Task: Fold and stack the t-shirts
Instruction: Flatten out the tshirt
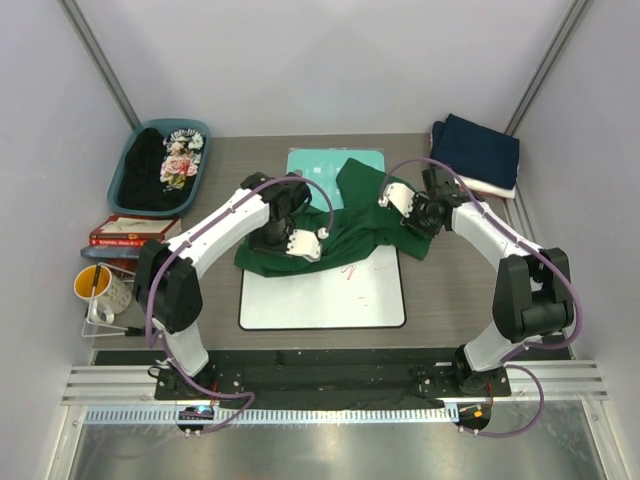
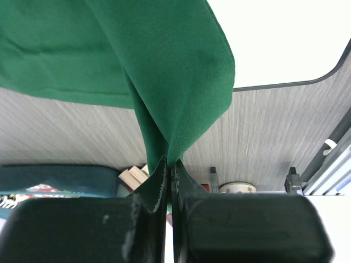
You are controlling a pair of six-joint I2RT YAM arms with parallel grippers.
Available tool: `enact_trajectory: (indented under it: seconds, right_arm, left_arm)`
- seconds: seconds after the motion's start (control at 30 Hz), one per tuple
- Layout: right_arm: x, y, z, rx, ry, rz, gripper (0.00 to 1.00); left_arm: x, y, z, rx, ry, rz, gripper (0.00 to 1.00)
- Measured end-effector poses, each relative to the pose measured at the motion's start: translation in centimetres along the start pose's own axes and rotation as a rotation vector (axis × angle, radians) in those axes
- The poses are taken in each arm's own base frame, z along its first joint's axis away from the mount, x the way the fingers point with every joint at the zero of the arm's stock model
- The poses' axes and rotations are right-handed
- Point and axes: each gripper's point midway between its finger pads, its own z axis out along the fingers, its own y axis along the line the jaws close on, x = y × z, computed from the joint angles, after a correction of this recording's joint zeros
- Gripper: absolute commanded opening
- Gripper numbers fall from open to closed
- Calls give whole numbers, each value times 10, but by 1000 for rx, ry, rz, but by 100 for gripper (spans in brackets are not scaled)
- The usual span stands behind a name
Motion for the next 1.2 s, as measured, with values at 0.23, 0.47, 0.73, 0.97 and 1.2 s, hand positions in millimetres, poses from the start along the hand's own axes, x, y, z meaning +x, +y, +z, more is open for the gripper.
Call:
enact_trajectory:
  seconds: [0.23, 0.47, 0.73, 0.97, 1.2]
  right_arm:
    - [-24, -37, -25, 112, -42, -54, 1]
    - [-25, -41, -28, 129, -35, -63, 1]
    - [-23, -43, -28, 140, -28, -62, 1]
    - [-24, -44, -28, 142, -30, -60, 1]
    - [-24, -44, -28, 143, -28, -60, 1]
  left_arm:
    - [-1, -10, 23, 65, 16, -6, 0]
    - [3, 3, 61, 20, 79, -49, 0]
    - [12, 48, 76, -199, 147, -148, 54]
    - [14, 88, 64, -400, 157, -229, 54]
    - [14, 101, 36, -520, 99, -285, 28]
